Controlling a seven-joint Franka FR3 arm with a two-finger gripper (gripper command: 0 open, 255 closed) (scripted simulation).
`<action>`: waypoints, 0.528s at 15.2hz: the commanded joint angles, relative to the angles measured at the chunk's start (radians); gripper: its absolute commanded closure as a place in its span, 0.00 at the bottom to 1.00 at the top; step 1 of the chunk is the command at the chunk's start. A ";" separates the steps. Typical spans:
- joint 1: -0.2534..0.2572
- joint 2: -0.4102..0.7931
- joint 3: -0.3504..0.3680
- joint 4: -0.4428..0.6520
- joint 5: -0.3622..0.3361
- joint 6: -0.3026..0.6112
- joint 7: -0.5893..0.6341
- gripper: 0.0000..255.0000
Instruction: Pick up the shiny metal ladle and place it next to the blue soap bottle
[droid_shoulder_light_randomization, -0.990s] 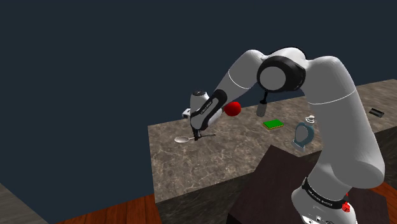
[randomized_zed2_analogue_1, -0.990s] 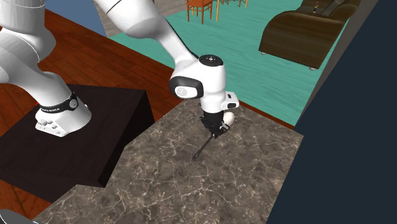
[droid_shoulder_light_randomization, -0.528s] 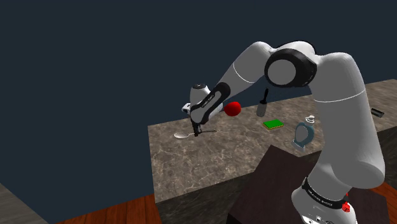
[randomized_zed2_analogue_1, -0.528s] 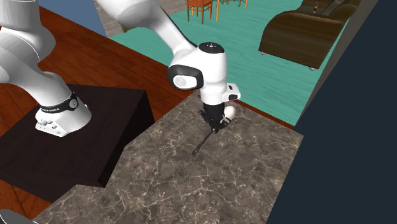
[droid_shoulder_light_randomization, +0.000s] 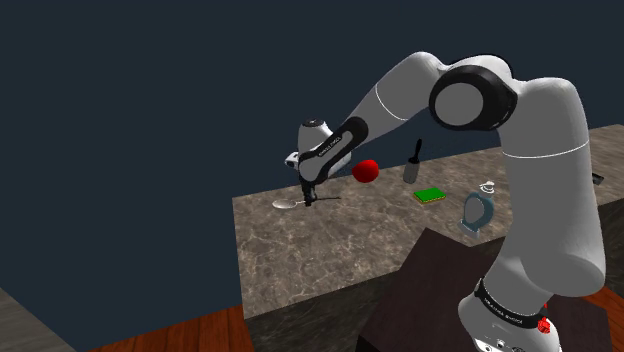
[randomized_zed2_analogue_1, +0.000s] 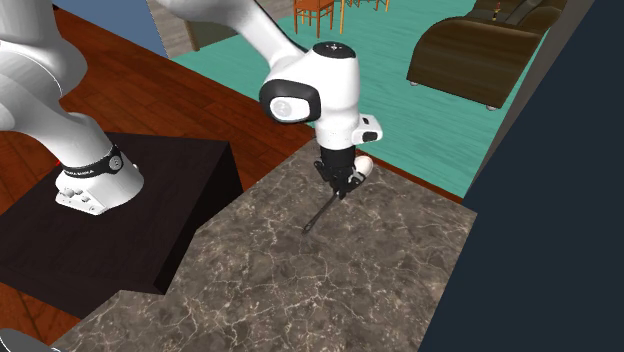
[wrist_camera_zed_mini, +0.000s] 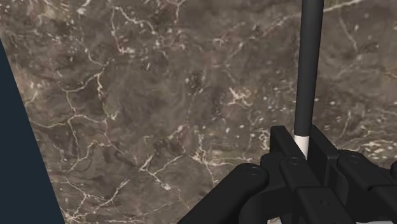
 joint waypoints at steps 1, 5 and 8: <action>0.000 -0.021 -0.002 0.000 -0.002 -0.021 -0.001 1.00; 0.003 -0.059 -0.005 0.003 -0.006 -0.063 0.001 1.00; 0.004 -0.086 -0.007 0.008 -0.010 -0.095 0.002 1.00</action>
